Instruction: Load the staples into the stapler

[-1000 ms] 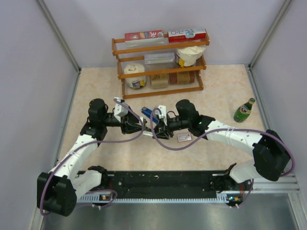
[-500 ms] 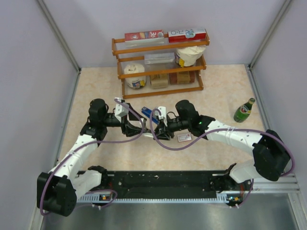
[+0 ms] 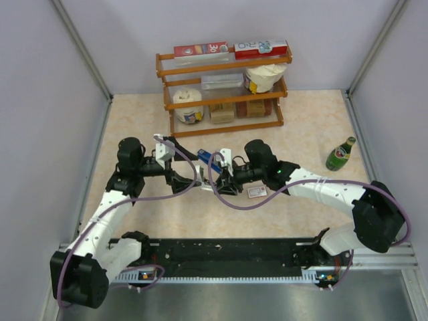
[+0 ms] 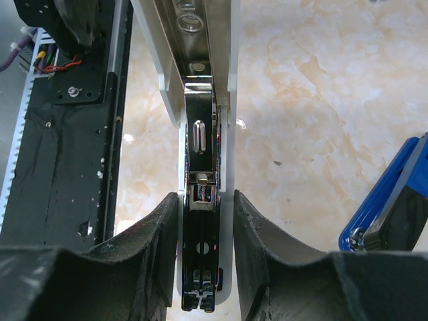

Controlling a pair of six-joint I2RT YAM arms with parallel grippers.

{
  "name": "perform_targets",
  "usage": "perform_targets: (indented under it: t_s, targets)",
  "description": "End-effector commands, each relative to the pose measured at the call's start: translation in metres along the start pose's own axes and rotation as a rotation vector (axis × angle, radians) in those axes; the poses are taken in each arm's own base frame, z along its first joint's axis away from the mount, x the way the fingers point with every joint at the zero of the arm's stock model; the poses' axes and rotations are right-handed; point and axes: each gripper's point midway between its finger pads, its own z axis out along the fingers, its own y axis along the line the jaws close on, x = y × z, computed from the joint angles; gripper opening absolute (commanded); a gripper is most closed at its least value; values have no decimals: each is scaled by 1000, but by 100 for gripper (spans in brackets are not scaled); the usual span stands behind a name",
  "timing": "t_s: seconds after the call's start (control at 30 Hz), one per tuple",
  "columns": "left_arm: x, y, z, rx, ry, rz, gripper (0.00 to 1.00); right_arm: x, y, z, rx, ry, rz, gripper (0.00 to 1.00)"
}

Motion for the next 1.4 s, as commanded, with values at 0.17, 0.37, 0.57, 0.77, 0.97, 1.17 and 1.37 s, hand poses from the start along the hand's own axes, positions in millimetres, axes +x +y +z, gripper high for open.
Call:
perform_targets:
  t_s: [0.17, 0.37, 0.57, 0.77, 0.97, 1.17, 1.37]
  targets:
    - [-32, 24, -46, -244, 14, 37, 99, -32, -23, 4, 108, -53, -21, 16]
    - [-21, 55, -117, -733, 174, 10, 99, -35, -45, 15, 220, -20, 7, 16]
    - [2, 51, -159, -963, 288, 8, 99, -34, -48, 39, 258, 17, 58, 16]
    - [2, 47, -169, -1029, 292, 17, 99, -20, -53, 70, 259, 64, 157, 15]
    - [3, 46, -176, -1069, 282, 34, 99, -14, -67, 91, 287, 70, 198, 14]
    - [5, 46, -184, -1103, 275, 42, 99, -3, -77, 113, 306, 95, 244, 15]
    - [8, 44, -181, -1087, 272, 36, 99, 15, -84, 125, 349, 145, 275, 14]
